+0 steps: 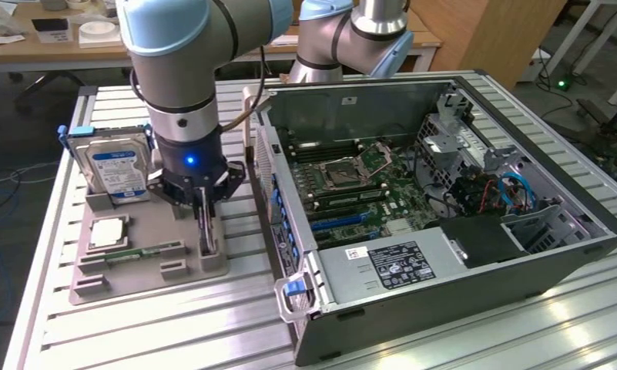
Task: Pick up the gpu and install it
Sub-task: 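Pick up the gpu and move the gpu toward the slot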
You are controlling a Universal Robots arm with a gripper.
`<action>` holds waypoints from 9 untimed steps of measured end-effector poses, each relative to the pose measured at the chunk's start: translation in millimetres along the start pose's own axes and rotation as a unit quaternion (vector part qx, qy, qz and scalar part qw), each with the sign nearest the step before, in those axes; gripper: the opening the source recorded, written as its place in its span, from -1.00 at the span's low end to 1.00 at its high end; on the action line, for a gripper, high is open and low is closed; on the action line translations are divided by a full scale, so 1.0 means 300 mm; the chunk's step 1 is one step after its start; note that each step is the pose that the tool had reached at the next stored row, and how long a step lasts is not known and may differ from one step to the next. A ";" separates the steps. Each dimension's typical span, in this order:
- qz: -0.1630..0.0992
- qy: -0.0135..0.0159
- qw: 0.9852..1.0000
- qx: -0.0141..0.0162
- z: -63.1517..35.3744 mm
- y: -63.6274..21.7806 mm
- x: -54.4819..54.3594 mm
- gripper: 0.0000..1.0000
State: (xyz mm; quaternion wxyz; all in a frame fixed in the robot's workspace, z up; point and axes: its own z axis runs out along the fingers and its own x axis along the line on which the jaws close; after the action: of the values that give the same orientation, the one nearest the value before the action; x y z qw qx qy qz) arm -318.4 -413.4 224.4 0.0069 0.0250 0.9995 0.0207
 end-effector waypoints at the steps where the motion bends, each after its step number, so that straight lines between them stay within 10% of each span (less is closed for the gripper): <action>1: 0.000 0.000 1.000 0.000 -0.004 0.000 0.000 -0.44; 9: 0.000 0.000 1.000 0.000 -0.047 0.002 -0.001 -0.44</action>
State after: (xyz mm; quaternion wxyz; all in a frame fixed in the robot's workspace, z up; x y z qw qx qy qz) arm -318.3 -413.4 238.4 0.0069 0.0250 0.9995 0.0206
